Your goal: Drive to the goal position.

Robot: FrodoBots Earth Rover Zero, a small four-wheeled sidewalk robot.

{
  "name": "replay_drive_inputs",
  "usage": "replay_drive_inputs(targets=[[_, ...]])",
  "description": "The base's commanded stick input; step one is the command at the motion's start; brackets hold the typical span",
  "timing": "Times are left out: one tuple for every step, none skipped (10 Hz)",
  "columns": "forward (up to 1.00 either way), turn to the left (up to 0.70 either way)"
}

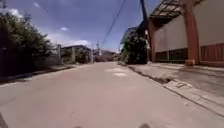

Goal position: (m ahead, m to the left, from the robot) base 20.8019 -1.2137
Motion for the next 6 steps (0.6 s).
replay_drive_inputs(targets=[[1.0,0.0],[1.0,0.0],[1.0,0.0],[1.0,0.0],[1.0,0.0],[1.0,0.0]])
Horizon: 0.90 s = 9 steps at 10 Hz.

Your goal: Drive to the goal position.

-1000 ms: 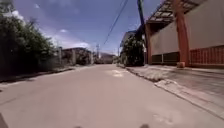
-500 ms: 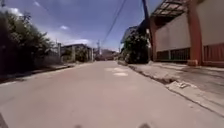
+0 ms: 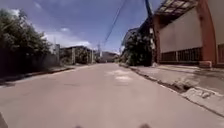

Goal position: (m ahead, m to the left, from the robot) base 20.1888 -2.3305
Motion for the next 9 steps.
replay_drive_inputs(targets=[[1.0,0.0],[1.0,0.0],[1.0,0.0],[1.0,0.0],[1.0,0.0],[1.0,0.0],[1.0,0.0],[1.0,0.0],[1.0,0.0]])
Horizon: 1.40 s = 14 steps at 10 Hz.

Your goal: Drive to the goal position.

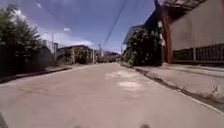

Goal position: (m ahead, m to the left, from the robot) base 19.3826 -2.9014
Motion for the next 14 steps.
replay_drive_inputs(targets=[[1.0,0.0],[1.0,0.0],[1.0,0.0],[1.0,0.0],[1.0,0.0],[1.0,0.0],[1.0,0.0],[1.0,0.0],[1.0,0.0],[1.0,0.0],[1.0,0.0],[1.0,0.0],[1.0,0.0],[1.0,-0.02]])
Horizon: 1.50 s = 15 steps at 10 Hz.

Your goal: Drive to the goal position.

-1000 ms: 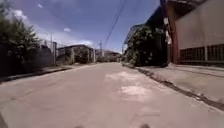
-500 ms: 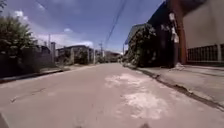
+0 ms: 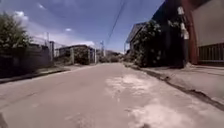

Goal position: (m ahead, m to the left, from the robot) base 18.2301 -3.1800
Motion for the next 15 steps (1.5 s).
replay_drive_inputs(targets=[[1.0,-0.14],[1.0,-0.3],[1.0,-0.31],[1.0,0.0],[1.0,0.0],[1.0,0.0],[1.0,0.0],[1.0,0.0],[1.0,0.0],[1.0,0.0],[1.0,0.0],[1.0,0.0],[1.0,0.0],[1.0,0.0],[1.0,0.0]])
